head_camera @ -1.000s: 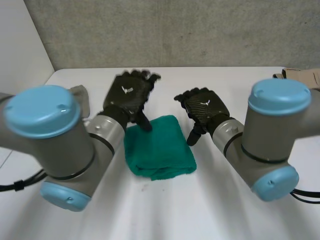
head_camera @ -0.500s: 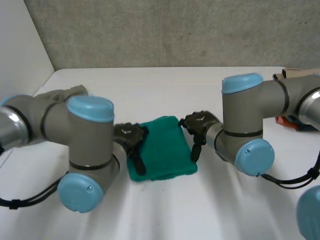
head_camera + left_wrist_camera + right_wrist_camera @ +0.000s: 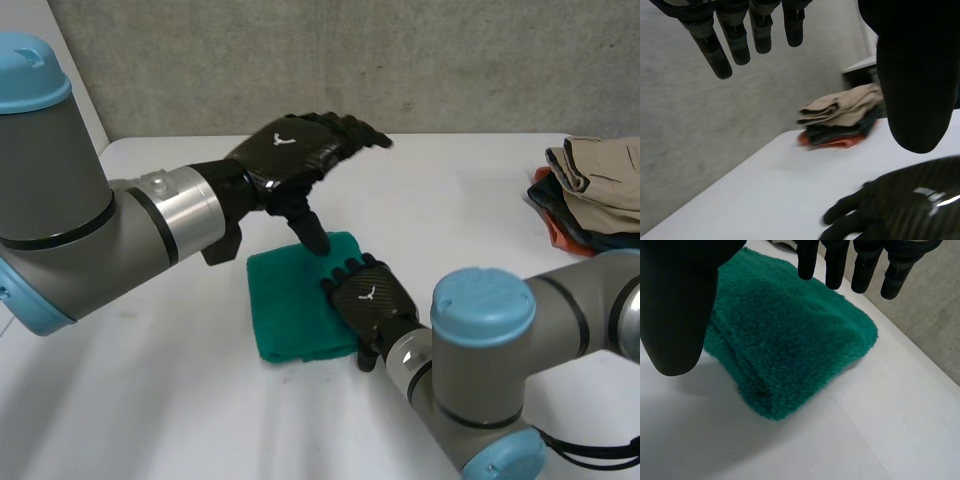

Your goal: Fold the laundry.

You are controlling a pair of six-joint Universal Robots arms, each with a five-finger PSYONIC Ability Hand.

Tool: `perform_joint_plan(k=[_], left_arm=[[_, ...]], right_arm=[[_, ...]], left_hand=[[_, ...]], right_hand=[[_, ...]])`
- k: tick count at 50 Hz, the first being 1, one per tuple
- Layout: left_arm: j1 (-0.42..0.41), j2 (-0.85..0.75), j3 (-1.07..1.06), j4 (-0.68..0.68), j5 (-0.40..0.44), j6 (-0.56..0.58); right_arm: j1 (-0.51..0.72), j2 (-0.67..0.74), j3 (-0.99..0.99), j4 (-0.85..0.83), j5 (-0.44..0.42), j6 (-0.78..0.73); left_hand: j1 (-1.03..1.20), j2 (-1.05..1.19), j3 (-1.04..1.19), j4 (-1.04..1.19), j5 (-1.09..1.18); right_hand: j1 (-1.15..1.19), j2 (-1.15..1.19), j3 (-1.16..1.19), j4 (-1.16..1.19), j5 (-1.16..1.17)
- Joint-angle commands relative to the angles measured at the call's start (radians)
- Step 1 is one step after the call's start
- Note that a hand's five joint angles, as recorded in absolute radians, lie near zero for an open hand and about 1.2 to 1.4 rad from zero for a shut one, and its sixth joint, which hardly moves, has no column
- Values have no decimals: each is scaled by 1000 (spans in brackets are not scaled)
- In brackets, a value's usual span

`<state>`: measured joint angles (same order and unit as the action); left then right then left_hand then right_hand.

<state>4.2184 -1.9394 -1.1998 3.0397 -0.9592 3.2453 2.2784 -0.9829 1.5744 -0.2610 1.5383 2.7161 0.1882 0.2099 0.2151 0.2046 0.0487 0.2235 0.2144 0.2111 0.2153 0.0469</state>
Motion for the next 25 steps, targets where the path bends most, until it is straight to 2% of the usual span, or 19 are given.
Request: perform_joint_plan(k=[1,9,25], left_arm=[[0,0,-14,-4,79,-2],[-2,7,-17,-1,79,-6],[-2,7,-15,4,79,-9]], right_arm=[[1,50,6,-153,-10,-10],[-3,138,-51,-193,-15,-18],[-2,176,-125,-224,-72,-24]], left_hand=[[14,-8,-13,-3,-21],[8,-14,-19,-9,-27],[5,-17,-22,-12,-30]], right_hand=[[14,23,26,22,16],[119,128,132,128,121],[363,372,376,371,365]])
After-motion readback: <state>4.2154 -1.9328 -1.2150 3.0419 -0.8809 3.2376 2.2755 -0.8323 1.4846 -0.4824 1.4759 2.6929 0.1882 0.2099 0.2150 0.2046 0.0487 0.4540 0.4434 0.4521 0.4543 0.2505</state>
